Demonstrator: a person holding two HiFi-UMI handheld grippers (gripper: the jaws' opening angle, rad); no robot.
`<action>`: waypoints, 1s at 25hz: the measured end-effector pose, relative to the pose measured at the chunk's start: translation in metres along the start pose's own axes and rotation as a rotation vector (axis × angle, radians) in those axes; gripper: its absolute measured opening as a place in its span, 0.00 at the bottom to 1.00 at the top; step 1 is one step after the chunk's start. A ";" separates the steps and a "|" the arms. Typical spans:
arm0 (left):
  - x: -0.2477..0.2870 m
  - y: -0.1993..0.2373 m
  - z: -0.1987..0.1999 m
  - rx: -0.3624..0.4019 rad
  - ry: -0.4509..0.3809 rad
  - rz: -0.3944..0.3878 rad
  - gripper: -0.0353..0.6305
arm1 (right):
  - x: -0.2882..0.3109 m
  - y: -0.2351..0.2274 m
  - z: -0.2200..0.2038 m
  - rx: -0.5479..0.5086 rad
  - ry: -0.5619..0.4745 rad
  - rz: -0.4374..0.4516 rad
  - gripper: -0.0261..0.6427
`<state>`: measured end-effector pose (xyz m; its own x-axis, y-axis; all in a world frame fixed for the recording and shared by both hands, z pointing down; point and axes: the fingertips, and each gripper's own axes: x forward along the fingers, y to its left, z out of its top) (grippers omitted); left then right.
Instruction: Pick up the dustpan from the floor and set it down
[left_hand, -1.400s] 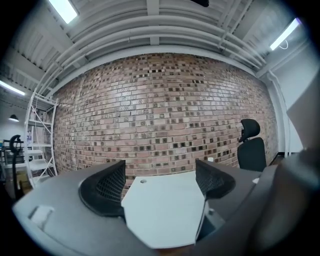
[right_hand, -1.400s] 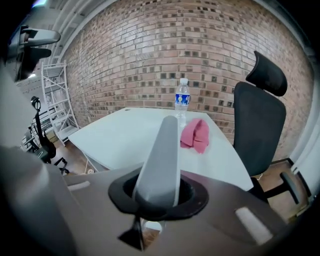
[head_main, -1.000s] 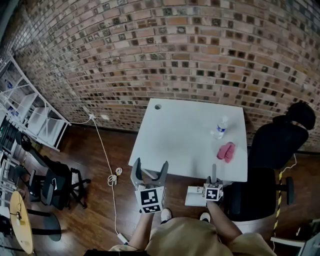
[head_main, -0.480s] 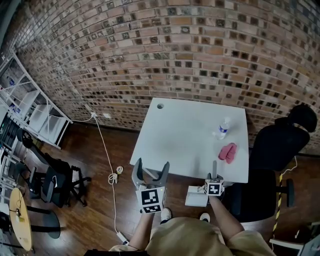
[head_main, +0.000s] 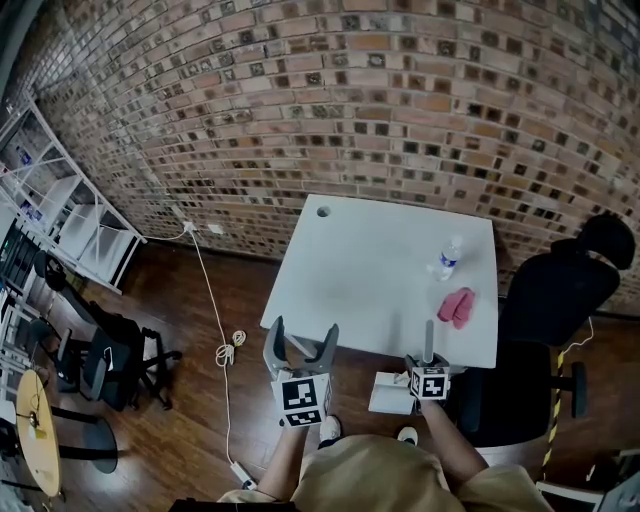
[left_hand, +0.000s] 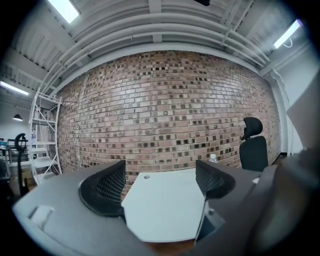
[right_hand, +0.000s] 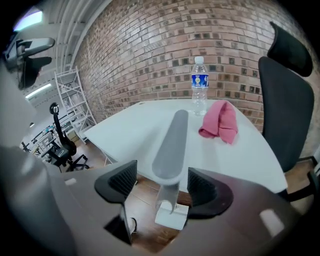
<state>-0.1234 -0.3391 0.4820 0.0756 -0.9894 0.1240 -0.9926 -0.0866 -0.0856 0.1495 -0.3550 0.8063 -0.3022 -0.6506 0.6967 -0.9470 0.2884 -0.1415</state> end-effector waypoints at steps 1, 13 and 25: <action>0.000 0.000 0.000 -0.003 0.000 -0.002 0.68 | -0.005 0.001 -0.002 0.001 -0.009 0.010 0.51; 0.005 -0.018 0.002 -0.019 -0.006 -0.056 0.68 | -0.130 -0.016 0.087 -0.018 -0.369 -0.058 0.57; 0.006 -0.038 0.028 -0.027 -0.063 -0.104 0.68 | -0.254 0.018 0.224 -0.071 -0.760 -0.079 0.57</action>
<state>-0.0828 -0.3454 0.4581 0.1830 -0.9807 0.0684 -0.9813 -0.1865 -0.0485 0.1847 -0.3421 0.4690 -0.2501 -0.9679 0.0240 -0.9674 0.2488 -0.0477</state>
